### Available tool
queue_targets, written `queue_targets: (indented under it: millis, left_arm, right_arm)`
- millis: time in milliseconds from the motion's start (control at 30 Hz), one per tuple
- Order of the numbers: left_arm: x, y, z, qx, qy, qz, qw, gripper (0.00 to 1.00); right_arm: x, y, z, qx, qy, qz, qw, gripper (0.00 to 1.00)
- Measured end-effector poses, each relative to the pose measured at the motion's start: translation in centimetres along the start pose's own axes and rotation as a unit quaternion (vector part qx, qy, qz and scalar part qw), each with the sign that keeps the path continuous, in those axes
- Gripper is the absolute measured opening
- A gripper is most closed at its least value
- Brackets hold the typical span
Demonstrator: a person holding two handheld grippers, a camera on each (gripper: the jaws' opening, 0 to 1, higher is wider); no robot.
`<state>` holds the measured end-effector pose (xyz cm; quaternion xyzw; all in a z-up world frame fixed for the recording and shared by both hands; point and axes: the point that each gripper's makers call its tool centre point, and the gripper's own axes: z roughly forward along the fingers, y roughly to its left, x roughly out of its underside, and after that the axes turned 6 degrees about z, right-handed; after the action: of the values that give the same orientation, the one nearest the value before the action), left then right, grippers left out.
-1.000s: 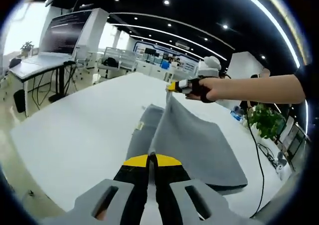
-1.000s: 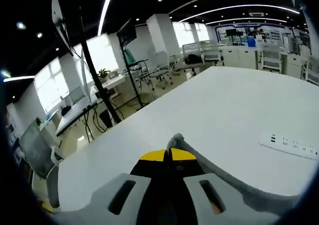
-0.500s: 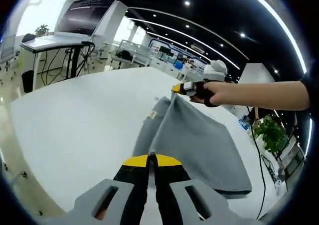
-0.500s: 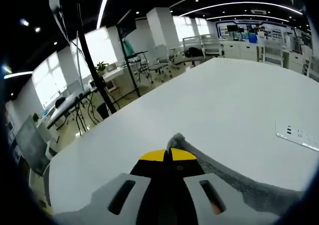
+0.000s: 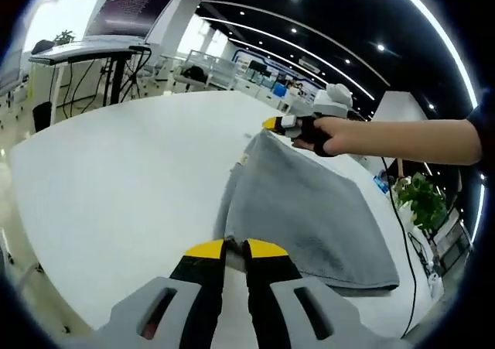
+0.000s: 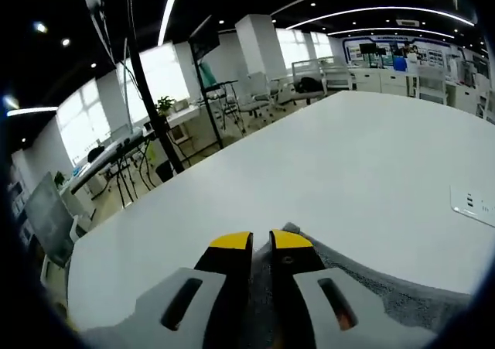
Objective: Fold the towel on the table until its edges align and the towel forms a compact rectangular stack.
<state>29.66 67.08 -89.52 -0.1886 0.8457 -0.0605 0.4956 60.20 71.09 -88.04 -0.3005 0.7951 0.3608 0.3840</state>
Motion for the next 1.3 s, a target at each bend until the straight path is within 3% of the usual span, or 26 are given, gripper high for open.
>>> queue_targets:
  millis: [167,467,600,733,800,867,933,1133,1300]
  left_arm:
    - [-0.1,0.3,0.3,-0.008,0.007,0.014,0.9999,0.13]
    - [-0.4,1.7,1.0,-0.028,0.012,0.035,0.9989,0.15]
    - [-0.6,1.6,1.2,-0.023,0.014,0.058,0.9980,0.21]
    - [-0.7,1.3,1.4,-0.017,0.017,0.082,0.9964,0.26]
    - [-0.5,0.5,1.6,-0.006,0.031,0.111,0.9933,0.32]
    - [0.0,0.2,1.8,0.003,0.060,0.171,0.9835,0.39]
    - [0.1,-0.6,2.0,0.008,0.063,0.201,0.9776,0.40]
    - [0.4,-0.4,2.2,-0.008,0.067,0.161,0.9846,0.39]
    - [-0.1,1.5,1.7,-0.028,0.062,0.151,0.9862,0.38]
  right_arm:
    - [-0.1,0.8,-0.9,-0.009,0.001,-0.020,0.9998,0.11]
    - [0.7,-0.4,-2.8,-0.001,0.013,-0.029,0.9995,0.11]
    - [1.4,-1.5,-3.7,0.009,0.029,-0.019,0.9994,0.18]
    - [1.2,-2.2,-4.3,0.018,0.032,-0.035,0.9987,0.21]
    - [1.3,-2.7,-4.5,0.017,0.037,-0.035,0.9986,0.23]
    - [1.6,-3.3,-4.9,0.020,0.043,-0.038,0.9982,0.24]
    - [1.8,-4.1,-5.4,0.025,0.051,-0.045,0.9974,0.24]
    - [2.1,-7.2,-7.5,0.050,0.056,-0.045,0.9961,0.24]
    - [2.1,-10.1,-9.6,0.078,0.061,-0.044,0.9941,0.25]
